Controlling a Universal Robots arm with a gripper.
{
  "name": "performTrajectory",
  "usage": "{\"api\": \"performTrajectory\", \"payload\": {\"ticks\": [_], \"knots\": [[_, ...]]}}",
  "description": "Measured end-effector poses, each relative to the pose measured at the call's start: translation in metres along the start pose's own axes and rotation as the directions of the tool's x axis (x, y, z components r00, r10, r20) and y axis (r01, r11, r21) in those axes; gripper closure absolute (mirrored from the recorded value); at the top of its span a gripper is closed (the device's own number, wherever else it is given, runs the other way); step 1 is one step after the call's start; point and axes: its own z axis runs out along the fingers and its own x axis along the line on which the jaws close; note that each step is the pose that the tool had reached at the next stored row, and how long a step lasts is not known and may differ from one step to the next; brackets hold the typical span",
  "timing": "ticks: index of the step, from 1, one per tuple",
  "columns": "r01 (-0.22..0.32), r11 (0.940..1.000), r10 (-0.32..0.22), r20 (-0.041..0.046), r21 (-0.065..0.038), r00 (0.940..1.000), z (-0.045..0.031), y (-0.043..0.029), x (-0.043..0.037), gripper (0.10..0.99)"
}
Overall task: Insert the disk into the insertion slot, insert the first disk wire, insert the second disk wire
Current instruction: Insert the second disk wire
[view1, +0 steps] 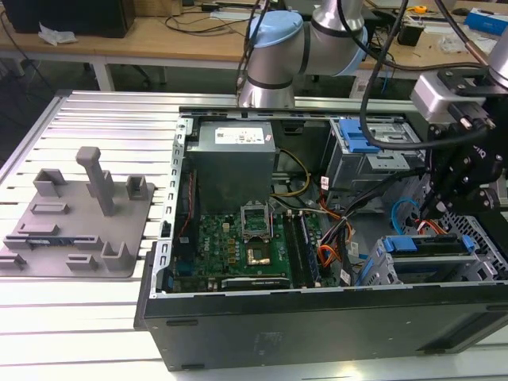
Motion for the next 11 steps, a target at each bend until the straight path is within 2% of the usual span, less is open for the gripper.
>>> {"api": "performTrajectory", "payload": {"ticks": [8, 11], "knots": [[0.000, 1.0000, 0.000, 0.0086, -0.001, 1.0000, 0.0002, -0.0014, 0.0139, 0.925], [0.000, 1.0000, 0.000, 0.0087, -0.001, 1.0000, 0.0003, -0.0013, 0.0142, 0.925]]}}
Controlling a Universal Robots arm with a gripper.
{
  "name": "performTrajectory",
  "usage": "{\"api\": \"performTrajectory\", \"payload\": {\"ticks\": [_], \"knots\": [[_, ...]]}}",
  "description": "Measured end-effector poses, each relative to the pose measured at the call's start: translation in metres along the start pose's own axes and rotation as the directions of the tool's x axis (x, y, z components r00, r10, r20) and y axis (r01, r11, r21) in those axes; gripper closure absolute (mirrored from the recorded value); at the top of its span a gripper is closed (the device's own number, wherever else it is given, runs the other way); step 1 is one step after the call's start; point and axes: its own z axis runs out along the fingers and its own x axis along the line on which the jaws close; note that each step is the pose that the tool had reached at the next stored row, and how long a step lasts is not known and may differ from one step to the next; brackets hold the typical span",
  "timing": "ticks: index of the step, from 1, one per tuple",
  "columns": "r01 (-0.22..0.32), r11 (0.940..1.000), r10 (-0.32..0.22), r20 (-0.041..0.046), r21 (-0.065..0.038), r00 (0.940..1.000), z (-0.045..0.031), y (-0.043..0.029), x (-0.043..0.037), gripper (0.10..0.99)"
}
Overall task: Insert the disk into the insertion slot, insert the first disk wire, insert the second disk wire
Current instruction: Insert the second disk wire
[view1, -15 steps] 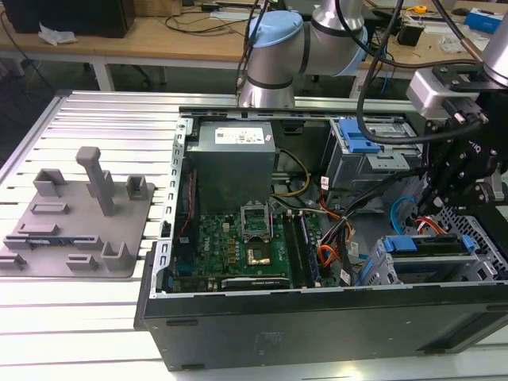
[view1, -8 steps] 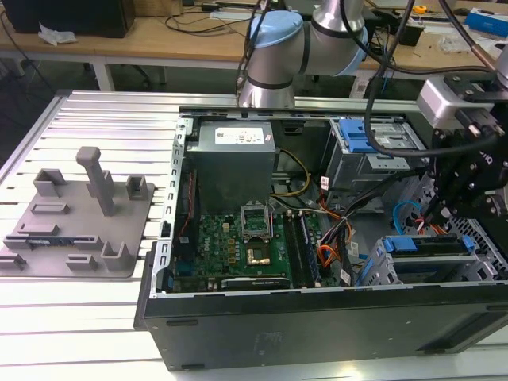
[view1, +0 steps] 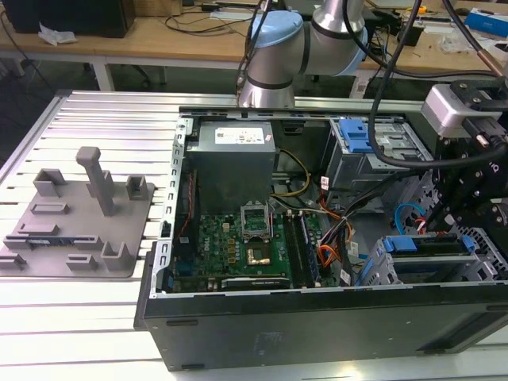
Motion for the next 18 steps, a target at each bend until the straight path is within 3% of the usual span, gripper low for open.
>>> {"api": "performTrajectory", "payload": {"ticks": [18], "knots": [[0.000, 1.0000, 0.000, 0.0000, 0.000, 1.0000, 0.0033, -0.0013, 0.0049, 0.925]]}}
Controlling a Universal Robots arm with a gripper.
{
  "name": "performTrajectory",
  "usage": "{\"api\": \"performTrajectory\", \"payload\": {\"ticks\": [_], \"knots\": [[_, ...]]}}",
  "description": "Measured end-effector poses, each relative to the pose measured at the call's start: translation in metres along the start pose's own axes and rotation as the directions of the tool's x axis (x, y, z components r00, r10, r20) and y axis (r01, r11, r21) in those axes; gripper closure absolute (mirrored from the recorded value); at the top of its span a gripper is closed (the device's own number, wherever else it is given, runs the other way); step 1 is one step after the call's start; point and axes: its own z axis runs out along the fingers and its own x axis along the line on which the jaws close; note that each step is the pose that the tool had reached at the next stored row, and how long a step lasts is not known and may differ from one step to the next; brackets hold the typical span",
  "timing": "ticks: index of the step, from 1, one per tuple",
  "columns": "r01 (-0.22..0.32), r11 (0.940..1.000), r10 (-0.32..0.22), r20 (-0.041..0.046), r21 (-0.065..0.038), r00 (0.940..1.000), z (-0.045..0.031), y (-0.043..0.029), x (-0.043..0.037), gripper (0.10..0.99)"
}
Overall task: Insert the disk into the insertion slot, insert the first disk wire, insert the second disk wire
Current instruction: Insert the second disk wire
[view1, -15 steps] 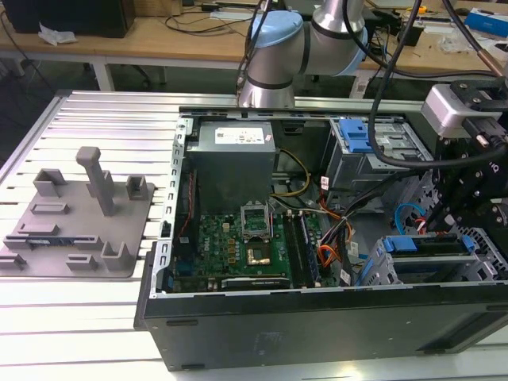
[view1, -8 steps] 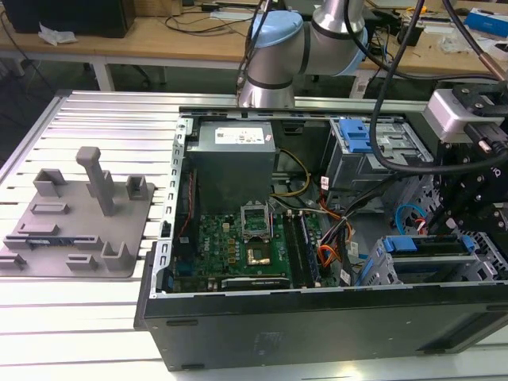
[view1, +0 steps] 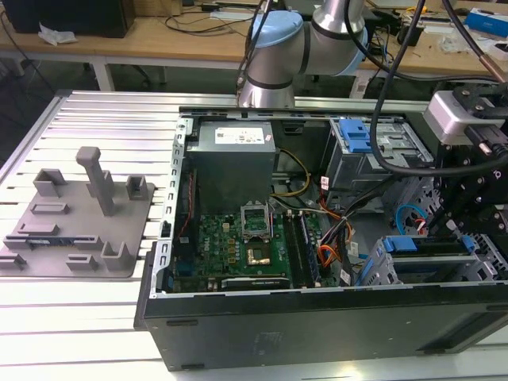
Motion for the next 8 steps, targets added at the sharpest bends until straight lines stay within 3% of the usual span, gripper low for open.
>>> {"api": "performTrajectory", "payload": {"ticks": [8], "knots": [[0.000, 1.0000, 0.000, 0.0001, 0.000, 1.0000, 0.0018, -0.0010, 0.0000, 0.925]]}}
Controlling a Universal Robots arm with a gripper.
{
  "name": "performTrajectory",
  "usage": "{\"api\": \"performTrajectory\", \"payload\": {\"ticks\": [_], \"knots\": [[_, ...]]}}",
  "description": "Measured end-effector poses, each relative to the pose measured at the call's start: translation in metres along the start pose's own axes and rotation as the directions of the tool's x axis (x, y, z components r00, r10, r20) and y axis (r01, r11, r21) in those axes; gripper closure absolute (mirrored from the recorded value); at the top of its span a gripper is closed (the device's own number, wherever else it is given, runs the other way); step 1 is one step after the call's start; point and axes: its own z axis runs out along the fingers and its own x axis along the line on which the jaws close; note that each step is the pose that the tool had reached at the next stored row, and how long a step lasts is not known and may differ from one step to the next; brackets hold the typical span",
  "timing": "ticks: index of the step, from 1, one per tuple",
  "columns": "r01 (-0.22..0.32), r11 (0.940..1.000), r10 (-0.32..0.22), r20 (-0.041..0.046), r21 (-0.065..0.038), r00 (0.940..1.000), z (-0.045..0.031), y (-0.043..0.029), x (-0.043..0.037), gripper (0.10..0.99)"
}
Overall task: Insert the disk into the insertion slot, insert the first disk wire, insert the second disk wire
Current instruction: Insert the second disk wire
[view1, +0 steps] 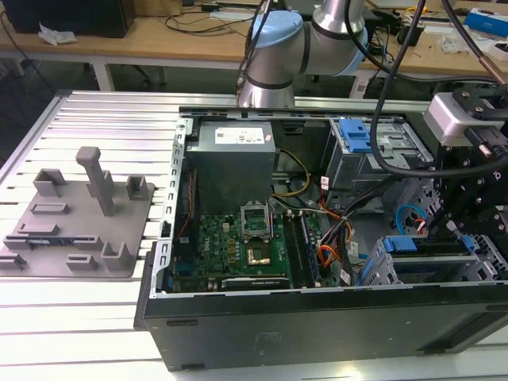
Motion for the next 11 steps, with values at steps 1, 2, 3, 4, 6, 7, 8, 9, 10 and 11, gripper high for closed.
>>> {"api": "performTrajectory", "payload": {"ticks": [1, 2, 3, 4, 6, 7, 8, 9, 10, 11], "knots": [[0.000, 1.0000, 0.000, 0.0000, 0.000, 1.0000, 0.0002, 0.0000, 0.0000, 0.925], [0.000, 1.0000, 0.000, 0.0000, 0.000, 1.0000, 0.0005, 0.0000, 0.0000, 0.925], [0.000, 1.0000, 0.000, -0.0001, 0.000, 1.0000, 0.0007, 0.0000, 0.0000, 0.925], [0.000, 1.0000, 0.000, -0.0001, 0.000, 1.0000, 0.0010, -0.0001, 0.0000, 0.925], [0.000, 1.0000, 0.000, -0.0002, 0.000, 1.0000, 0.0014, 0.0000, 0.0001, 0.925], [0.000, 1.0000, 0.000, -0.0002, 0.000, 1.0000, 0.0017, 0.0000, 0.0001, 0.925], [0.000, 1.0000, 0.000, -0.0002, 0.000, 1.0000, 0.0019, 0.0000, 0.0001, 0.925], [0.000, 1.0000, 0.000, -0.0001, 0.000, 1.0000, 0.0022, 0.0000, 0.0001, 0.925], [0.000, 1.0000, 0.000, -0.0001, 0.000, 1.0000, 0.0024, 0.0000, 0.0001, 0.925], [0.000, 1.0000, 0.000, -0.0002, 0.000, 1.0000, 0.0025, -0.0001, 0.0001, 0.925]]}}
